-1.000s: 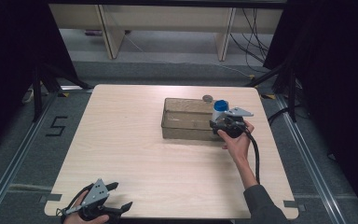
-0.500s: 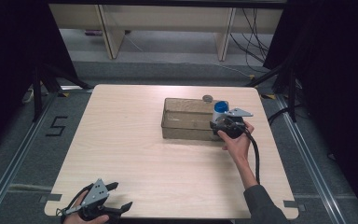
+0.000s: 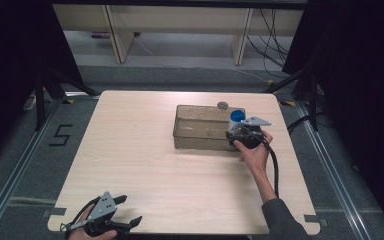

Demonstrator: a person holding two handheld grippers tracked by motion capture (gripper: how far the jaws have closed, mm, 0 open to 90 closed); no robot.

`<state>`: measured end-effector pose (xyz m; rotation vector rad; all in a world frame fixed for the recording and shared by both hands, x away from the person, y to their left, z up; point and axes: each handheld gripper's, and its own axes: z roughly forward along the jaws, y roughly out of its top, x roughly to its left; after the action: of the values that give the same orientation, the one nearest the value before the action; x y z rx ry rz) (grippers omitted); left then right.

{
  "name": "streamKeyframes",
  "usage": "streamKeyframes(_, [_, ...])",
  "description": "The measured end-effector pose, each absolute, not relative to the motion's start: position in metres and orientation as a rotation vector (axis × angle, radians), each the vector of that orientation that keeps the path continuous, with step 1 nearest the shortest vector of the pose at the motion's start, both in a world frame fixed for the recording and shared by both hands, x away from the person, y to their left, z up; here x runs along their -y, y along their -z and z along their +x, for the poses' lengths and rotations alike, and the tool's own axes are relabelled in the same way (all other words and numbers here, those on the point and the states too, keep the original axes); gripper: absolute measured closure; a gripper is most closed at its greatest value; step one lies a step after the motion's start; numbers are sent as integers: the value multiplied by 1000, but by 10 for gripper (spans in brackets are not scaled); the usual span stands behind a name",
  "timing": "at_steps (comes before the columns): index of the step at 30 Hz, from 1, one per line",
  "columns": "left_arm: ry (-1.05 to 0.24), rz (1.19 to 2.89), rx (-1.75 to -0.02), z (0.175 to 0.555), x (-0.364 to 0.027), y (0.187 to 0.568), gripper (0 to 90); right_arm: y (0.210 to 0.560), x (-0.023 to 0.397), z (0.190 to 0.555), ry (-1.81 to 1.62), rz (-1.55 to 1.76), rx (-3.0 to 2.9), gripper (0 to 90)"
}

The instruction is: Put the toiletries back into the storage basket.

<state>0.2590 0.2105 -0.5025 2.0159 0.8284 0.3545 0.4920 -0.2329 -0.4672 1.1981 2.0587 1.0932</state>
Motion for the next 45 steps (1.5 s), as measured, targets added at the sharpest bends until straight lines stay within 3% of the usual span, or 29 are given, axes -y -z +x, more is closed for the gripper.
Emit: streamKeyframes(45, [-350,2010,-840,258,-211,502,151,431,244,459,-1268,1243,-1934,172])
